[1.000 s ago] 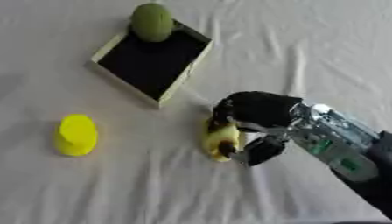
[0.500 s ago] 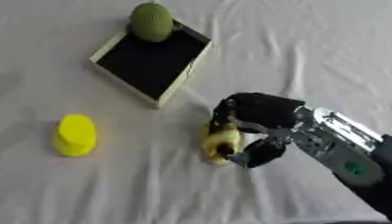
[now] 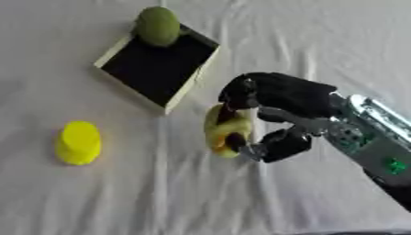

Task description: Pick up objects on the table and place them in the box.

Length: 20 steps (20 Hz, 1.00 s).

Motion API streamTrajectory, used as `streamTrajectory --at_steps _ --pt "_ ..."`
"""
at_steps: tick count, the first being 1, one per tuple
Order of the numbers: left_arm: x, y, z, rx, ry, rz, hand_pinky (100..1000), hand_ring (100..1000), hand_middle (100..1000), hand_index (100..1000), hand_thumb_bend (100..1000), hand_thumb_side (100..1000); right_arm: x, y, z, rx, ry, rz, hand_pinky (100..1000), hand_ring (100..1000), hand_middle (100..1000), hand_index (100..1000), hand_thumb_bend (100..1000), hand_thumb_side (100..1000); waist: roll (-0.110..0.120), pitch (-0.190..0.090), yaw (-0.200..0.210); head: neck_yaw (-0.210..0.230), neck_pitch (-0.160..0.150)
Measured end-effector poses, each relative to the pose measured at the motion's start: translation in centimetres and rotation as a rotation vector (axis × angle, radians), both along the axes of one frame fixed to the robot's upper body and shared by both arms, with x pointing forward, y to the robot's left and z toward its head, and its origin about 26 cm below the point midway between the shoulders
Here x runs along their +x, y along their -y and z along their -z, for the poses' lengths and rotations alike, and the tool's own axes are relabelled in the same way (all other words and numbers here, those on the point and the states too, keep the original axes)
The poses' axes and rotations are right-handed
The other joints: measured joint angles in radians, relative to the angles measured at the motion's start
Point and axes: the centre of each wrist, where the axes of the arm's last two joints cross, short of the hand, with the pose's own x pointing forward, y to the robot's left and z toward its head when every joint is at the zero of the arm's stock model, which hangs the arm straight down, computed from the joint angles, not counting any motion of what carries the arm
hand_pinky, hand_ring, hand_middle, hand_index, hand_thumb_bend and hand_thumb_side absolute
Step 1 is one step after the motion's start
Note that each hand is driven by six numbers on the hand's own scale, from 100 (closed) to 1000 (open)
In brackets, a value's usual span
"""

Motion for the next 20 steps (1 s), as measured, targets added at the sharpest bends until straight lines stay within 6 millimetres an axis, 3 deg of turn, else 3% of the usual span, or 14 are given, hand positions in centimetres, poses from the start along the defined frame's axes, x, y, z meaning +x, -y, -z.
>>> streamTrajectory --at_steps 9,16,20 --pt "0.0 0.3 0.0 0.004 -0.001 0.01 746 755 701 904 100 384 1.1 -1.4 -4.9 0.1 0.042 -0.022 886 787 354 578 100 233 -0.002 0.001 0.026 -0.026 -0.007" --pt "0.1 0.7 -0.5 0.007 0.016 0.033 745 754 701 904 100 386 4.3 -1.7 -8.2 0.172 -0.006 0.002 895 789 357 584 100 257 -0.01 0.022 0.048 -0.046 -0.009" --pt "0.1 1.1 -0.9 0.007 0.028 0.054 745 754 701 904 100 388 6.3 -1.3 -9.2 0.221 -0.047 0.038 898 788 360 588 100 264 -0.012 0.037 0.066 -0.065 -0.018"
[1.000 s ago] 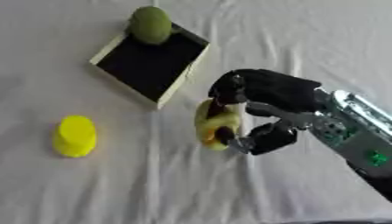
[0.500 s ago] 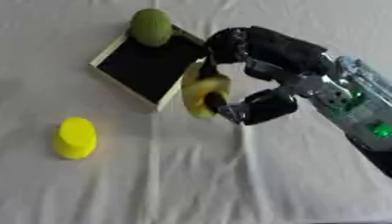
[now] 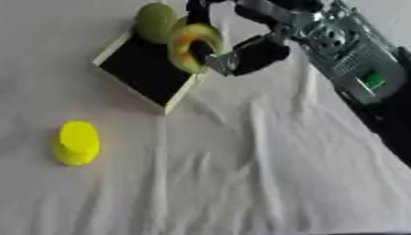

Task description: Pick up objects on the table and place them in the box.

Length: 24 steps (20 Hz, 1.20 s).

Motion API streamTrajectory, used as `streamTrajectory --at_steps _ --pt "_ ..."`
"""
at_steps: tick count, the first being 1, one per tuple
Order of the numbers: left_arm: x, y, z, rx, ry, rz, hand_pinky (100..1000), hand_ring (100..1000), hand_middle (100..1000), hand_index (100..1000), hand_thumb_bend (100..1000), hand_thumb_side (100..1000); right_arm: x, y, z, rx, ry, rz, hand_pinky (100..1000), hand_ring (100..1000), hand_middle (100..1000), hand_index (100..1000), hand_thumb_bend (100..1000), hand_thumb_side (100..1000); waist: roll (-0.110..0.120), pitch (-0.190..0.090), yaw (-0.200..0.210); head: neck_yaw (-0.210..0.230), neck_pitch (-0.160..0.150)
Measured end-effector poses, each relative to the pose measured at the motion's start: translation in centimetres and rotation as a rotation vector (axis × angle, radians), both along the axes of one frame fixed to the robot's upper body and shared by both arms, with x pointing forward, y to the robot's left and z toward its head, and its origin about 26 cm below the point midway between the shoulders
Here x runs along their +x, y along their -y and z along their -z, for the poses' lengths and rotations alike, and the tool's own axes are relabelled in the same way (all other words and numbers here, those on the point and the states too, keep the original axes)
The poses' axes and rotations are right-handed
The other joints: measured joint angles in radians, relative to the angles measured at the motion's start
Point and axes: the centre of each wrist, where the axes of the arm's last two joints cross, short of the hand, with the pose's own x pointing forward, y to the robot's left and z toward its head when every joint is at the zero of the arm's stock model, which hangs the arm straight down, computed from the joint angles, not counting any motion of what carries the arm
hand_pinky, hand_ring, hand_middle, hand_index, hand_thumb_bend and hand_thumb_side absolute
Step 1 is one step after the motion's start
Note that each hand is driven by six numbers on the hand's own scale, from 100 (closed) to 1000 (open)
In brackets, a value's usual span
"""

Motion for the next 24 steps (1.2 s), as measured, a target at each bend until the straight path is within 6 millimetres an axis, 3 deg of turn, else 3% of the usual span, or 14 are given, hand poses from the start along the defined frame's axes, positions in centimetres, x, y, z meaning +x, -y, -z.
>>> streamTrajectory --at_steps 10,12,13,14,20,24 --pt "0.0 1.4 -1.5 0.007 0.056 0.067 746 755 702 904 100 379 4.9 1.5 0.7 0.052 -0.052 0.077 915 801 382 611 100 254 -0.025 0.049 0.076 -0.046 -0.052" --pt "0.0 1.5 -1.7 0.01 0.064 0.073 746 755 702 904 100 379 5.7 1.9 1.4 0.045 -0.061 0.089 914 803 386 615 100 240 -0.027 0.051 0.08 -0.049 -0.056" --pt "0.0 1.5 -1.7 0.011 0.066 0.075 746 755 702 904 100 380 6.1 2.2 1.8 0.037 -0.065 0.097 914 808 394 621 100 132 -0.027 0.051 0.081 -0.049 -0.058" --pt "0.0 1.6 -1.7 0.011 0.066 0.078 746 755 702 904 100 381 6.4 2.4 2.1 0.027 -0.066 0.101 914 810 400 624 100 215 -0.027 0.052 0.081 -0.049 -0.059" --pt "0.0 1.8 -1.7 0.013 0.061 0.086 745 755 702 903 100 382 7.3 3.2 3.6 -0.055 -0.055 0.124 921 835 445 661 100 199 -0.027 0.054 0.081 -0.049 -0.059" --pt "0.0 1.8 -1.7 0.015 0.059 0.086 745 755 703 904 100 381 7.4 3.4 3.7 -0.1 -0.039 0.135 942 881 542 750 100 198 -0.026 0.054 0.075 -0.045 -0.055"
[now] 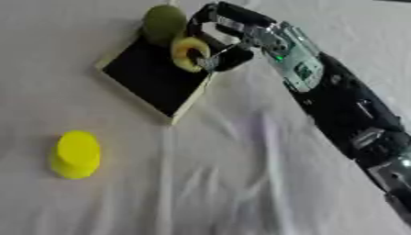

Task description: Pick up objects on the table and place them in the box.

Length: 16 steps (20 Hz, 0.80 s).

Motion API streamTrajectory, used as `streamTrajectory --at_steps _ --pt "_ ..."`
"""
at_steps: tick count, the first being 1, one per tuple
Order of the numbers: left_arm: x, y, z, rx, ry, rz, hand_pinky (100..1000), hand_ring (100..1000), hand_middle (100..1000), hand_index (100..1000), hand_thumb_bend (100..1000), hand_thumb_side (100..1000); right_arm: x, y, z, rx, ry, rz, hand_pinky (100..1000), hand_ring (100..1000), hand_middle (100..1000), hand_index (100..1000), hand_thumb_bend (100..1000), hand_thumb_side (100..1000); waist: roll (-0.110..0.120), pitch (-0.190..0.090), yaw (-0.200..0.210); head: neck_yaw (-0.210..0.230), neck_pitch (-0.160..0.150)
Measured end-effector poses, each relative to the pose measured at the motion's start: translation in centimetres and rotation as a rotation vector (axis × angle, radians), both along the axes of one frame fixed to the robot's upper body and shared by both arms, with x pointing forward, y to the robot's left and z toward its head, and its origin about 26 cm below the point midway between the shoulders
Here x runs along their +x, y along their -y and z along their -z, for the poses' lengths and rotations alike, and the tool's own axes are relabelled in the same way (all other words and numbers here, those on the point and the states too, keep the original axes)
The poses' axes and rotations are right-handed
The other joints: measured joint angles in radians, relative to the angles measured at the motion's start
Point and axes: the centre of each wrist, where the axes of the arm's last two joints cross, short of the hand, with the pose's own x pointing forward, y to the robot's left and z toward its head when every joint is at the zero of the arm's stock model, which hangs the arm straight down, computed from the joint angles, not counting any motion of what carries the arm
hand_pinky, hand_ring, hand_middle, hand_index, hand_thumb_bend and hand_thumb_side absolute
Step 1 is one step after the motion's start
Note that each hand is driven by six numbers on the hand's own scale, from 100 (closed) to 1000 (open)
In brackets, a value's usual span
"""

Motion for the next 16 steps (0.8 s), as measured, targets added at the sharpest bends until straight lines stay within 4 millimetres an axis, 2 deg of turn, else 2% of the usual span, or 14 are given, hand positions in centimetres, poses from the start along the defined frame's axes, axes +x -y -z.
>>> streamTrajectory --at_steps 7,11,16 --pt "0.01 -0.06 0.16 0.004 -0.009 -0.003 744 755 703 904 100 382 -0.12 0.23 -0.26 -0.052 0.03 0.015 1000 965 738 907 100 198 0.002 -0.003 -0.011 0.006 0.009" --pt "0.01 -0.09 0.27 0.007 -0.016 -0.004 745 755 703 904 100 381 -0.18 0.22 -0.34 -0.088 0.058 0.032 1000 973 748 924 100 201 0.002 -0.006 -0.015 0.009 0.014" --pt "0.01 -0.14 0.41 0.008 -0.022 -0.006 745 756 703 904 100 377 -0.36 0.11 -0.28 -0.109 0.09 0.049 1000 974 750 936 100 204 0.003 -0.022 -0.026 0.012 0.022"
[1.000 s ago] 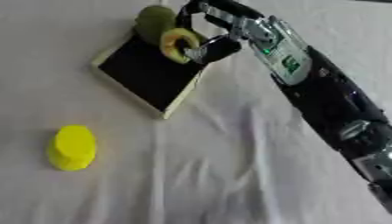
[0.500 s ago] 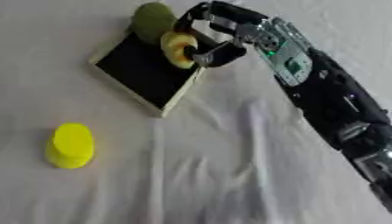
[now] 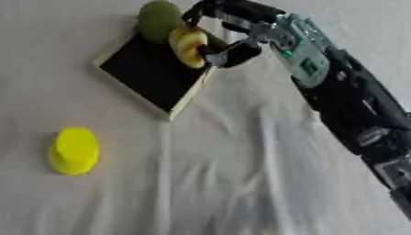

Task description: Pick up objects on the table and place them in the box.

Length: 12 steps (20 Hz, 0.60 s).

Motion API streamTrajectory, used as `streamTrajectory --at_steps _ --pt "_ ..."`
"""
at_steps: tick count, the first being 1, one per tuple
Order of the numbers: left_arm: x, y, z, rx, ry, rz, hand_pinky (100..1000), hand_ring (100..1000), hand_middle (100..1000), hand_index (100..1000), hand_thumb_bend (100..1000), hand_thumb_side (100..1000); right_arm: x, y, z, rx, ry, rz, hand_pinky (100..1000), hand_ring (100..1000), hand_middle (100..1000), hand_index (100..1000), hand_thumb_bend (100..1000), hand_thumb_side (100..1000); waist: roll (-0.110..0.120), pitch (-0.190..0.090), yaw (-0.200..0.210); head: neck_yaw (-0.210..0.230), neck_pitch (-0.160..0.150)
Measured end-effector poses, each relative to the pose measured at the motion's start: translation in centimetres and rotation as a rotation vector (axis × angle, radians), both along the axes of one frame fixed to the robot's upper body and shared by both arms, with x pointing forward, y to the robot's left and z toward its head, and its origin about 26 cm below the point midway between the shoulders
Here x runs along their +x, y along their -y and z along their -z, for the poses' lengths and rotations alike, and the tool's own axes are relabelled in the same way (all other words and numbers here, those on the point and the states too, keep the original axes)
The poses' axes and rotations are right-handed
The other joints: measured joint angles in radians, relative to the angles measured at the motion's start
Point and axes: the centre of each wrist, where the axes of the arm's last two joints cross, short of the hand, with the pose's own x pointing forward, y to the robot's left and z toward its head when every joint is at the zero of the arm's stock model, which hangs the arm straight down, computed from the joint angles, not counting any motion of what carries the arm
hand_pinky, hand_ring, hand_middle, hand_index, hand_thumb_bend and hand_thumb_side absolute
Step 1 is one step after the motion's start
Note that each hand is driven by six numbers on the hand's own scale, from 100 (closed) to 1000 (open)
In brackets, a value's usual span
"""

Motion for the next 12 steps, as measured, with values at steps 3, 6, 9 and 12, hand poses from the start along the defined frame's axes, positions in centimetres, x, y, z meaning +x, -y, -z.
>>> streamTrajectory --at_steps 3,6,9,12 --pt "0.0 -0.1 0.1 0.002 -0.006 -0.002 745 757 703 904 100 375 -0.3 -0.3 -0.3 -0.002 0.017 -0.009 1000 971 742 935 100 207 0.002 -0.008 -0.011 0.004 0.001" --pt "0.0 0.0 0.2 0.005 -0.01 -0.001 745 759 703 903 100 377 -0.5 -0.5 -0.5 0.004 0.026 -0.021 1000 967 730 930 100 213 0.012 -0.015 -0.025 0.005 0.007" --pt "0.0 0.0 0.6 0.008 -0.025 -0.002 744 759 704 904 100 386 -1.0 -0.4 -0.9 0.029 0.025 -0.028 1000 968 731 938 100 224 0.022 -0.028 -0.049 0.005 0.014" --pt "0.0 0.0 0.8 0.011 -0.038 0.0 745 760 704 903 100 379 -1.5 -0.3 -1.5 0.056 0.02 -0.034 1000 968 732 938 100 222 0.023 -0.036 -0.055 0.005 0.017"
